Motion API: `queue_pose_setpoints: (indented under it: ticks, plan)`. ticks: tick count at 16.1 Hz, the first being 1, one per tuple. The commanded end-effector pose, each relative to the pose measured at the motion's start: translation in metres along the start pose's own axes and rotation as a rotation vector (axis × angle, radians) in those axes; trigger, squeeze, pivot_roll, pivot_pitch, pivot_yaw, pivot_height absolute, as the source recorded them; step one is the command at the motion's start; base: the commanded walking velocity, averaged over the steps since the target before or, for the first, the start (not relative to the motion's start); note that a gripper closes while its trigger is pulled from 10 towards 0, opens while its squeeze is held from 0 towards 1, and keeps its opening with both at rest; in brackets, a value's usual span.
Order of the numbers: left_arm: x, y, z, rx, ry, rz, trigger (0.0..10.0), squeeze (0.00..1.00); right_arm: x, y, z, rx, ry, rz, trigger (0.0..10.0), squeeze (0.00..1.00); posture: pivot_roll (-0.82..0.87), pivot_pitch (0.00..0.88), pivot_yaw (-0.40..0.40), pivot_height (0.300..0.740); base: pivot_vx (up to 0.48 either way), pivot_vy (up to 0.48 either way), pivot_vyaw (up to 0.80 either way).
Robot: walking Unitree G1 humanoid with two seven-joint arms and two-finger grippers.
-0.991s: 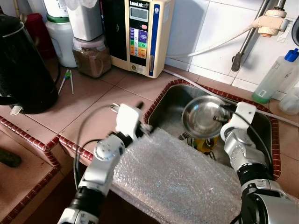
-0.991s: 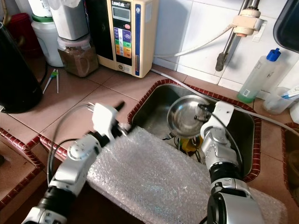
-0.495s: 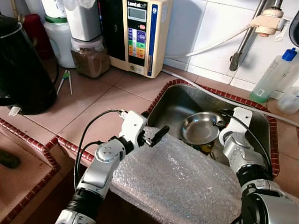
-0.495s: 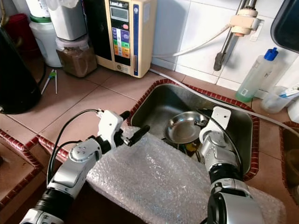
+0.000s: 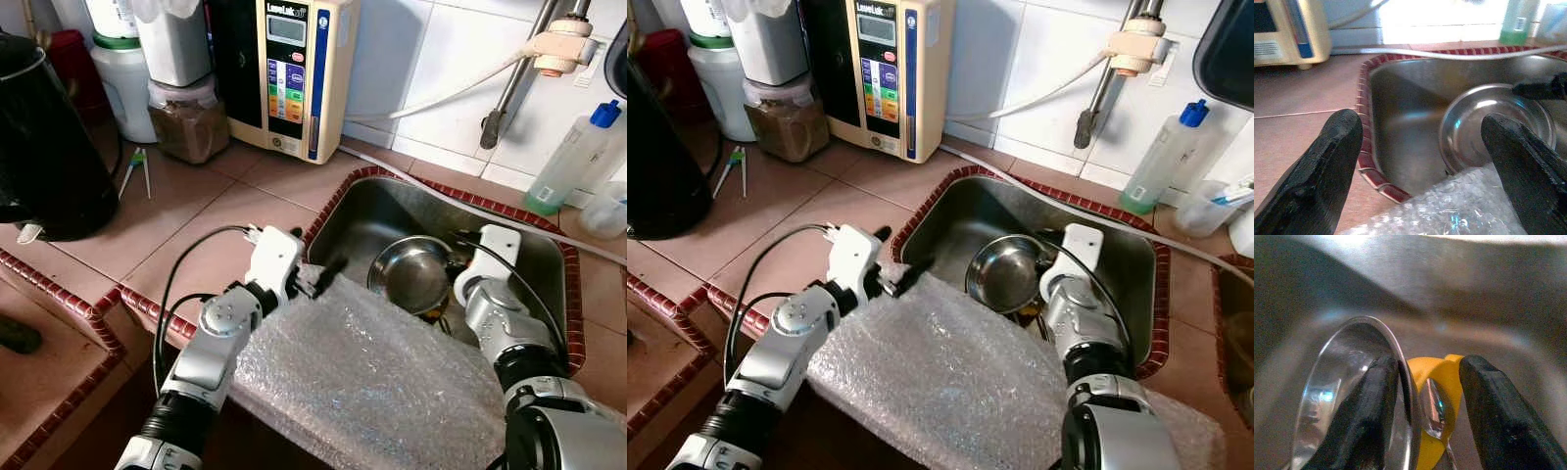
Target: Kitchen organization
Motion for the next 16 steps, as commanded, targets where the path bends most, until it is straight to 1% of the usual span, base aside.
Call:
queue_pose_setpoints:
  ticks: [1,2,3,4,5,9,10,11,13,14,15,16]
  plan:
    - [0.009,-0.002,-0.007,0.035,-0.014,0.018,10.0,1.0,0.015,0.0,-0.007,0.035,0.046,0.056,10.0,1.0,-0.03,0.0,-0.041,0.74,0.0,0.0,0.0]
    - [0.012,-0.002,-0.01,0.054,-0.022,0.027,10.0,1.0,0.012,0.0,-0.012,0.072,0.06,0.036,10.0,1.0,-0.03,0.0,-0.042,0.74,0.0,0.0,0.0]
    - [0.012,-0.002,-0.011,0.061,-0.017,0.03,10.0,1.0,0.003,0.0,-0.013,0.086,0.065,-0.018,10.0,1.0,-0.02,0.0,-0.044,0.74,0.0,0.0,0.0]
    - [0.012,-0.002,-0.011,0.062,-0.017,0.025,10.0,1.0,0.0,0.0,-0.013,0.091,0.053,-0.039,10.0,1.0,-0.02,0.0,-0.044,0.74,0.0,0.0,0.0]
    - [0.011,-0.001,-0.01,0.062,-0.018,0.023,10.0,1.0,0.0,0.0,-0.013,0.107,0.082,-0.04,10.0,1.0,-0.02,0.0,-0.046,0.74,0.0,0.0,0.0]
    - [0.009,0.0,-0.01,0.076,-0.027,0.004,10.0,1.0,0.004,0.0,-0.011,0.109,0.097,-0.029,10.0,1.0,-0.03,0.0,-0.046,0.74,0.0,0.0,0.0]
    - [0.01,0.0,-0.013,0.1,-0.034,-0.007,10.0,1.0,0.016,0.002,-0.014,0.132,0.068,0.041,10.0,1.0,-0.03,0.0,-0.045,0.74,0.0,0.0,0.0]
    - [0.013,0.001,-0.015,0.118,-0.042,0.006,10.0,1.0,0.025,0.004,-0.018,0.153,0.118,0.106,10.0,1.0,-0.03,0.0,-0.044,0.74,0.0,0.0,0.0]
    - [0.025,0.006,-0.027,0.209,-0.044,0.051,10.0,1.0,0.045,0.015,-0.029,0.238,0.199,0.253,10.0,1.0,-0.04,0.0,-0.037,0.74,0.0,0.0,0.0]
    - [0.032,0.009,-0.032,0.243,-0.043,0.076,10.0,1.0,0.053,0.02,-0.03,0.256,0.234,0.309,10.0,1.0,-0.04,0.0,-0.037,0.74,0.0,0.0,0.0]
    - [0.037,0.013,-0.035,0.271,-0.053,0.095,10.0,0.74,0.059,0.024,-0.028,0.259,0.254,0.351,10.0,1.0,-0.04,0.0,-0.035,0.74,0.0,0.0,0.0]
    - [0.044,0.02,-0.042,0.324,-0.051,0.119,10.0,0.0,0.071,0.032,-0.022,0.256,0.262,0.416,10.0,1.0,-0.04,0.0,-0.033,0.74,0.0,0.0,0.0]
Point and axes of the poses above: a point about 5 cm out from each wrist's last joint towards the gripper, its own y axis pointing back from the gripper into the wrist, its own x axis along the axis of the wrist's last joint, z = x × y, the point moved 3 cm from there along -y, pointing out of the wrist towards the gripper, and after that the axes turned 6 degrees about -y, right-handed, at the moved point
